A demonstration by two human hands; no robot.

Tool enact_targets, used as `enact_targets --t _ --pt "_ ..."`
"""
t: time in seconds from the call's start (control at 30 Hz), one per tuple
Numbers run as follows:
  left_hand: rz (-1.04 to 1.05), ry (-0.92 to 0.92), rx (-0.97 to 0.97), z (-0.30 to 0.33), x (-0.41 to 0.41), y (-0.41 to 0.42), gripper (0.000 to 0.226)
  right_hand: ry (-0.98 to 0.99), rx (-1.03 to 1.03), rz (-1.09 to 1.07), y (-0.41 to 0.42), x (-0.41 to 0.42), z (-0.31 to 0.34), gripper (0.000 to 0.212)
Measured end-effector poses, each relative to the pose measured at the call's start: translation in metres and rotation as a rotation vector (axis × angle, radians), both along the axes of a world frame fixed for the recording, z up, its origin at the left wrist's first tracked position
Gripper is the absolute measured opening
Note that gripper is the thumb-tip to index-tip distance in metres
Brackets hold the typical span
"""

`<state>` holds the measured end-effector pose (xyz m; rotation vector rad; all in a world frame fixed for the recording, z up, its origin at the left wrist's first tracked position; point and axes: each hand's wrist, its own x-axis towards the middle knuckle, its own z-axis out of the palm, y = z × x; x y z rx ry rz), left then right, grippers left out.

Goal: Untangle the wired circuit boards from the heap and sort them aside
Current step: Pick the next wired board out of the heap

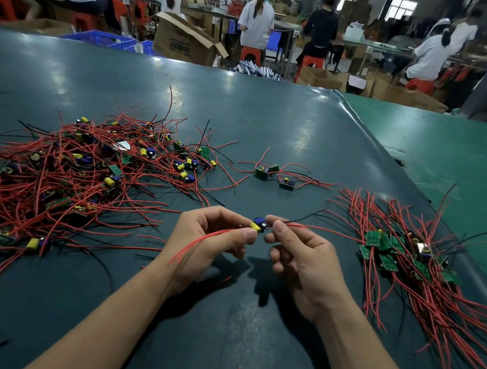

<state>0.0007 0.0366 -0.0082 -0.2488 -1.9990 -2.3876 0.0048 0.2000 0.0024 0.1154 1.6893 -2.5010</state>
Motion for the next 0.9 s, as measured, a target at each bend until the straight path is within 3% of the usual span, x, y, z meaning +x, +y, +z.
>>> enact_targets --t 0.17,0.47,0.57,0.7,0.8,0.9 --pt "-0.023 -0.006 0.03 -0.001 0.0 0.0 0.018 0.056 0.03 -0.095 0.0 -0.002 -0.004 0.009" --pt "-0.041 -0.005 0.051 -0.001 -0.001 -0.002 0.012 0.159 -0.02 -0.602 0.017 -0.016 -0.007 0.016" --pt "-0.059 -0.034 0.133 0.002 0.0 -0.001 0.009 0.22 0.099 -0.694 0.018 -0.015 -0.008 0.015" --pt "-0.052 -0.086 0.3 0.004 -0.001 -0.003 0.01 0.329 0.374 -0.731 0.019 -0.012 -0.01 0.014" --pt "-0.053 -0.134 0.362 0.003 -0.003 -0.006 0.016 0.362 0.407 -0.697 0.019 -0.011 -0.012 0.015" --pt "0.019 -0.133 0.304 0.002 -0.004 -0.002 0.033 0.374 0.372 -0.665 0.019 -0.01 -0.013 0.018"
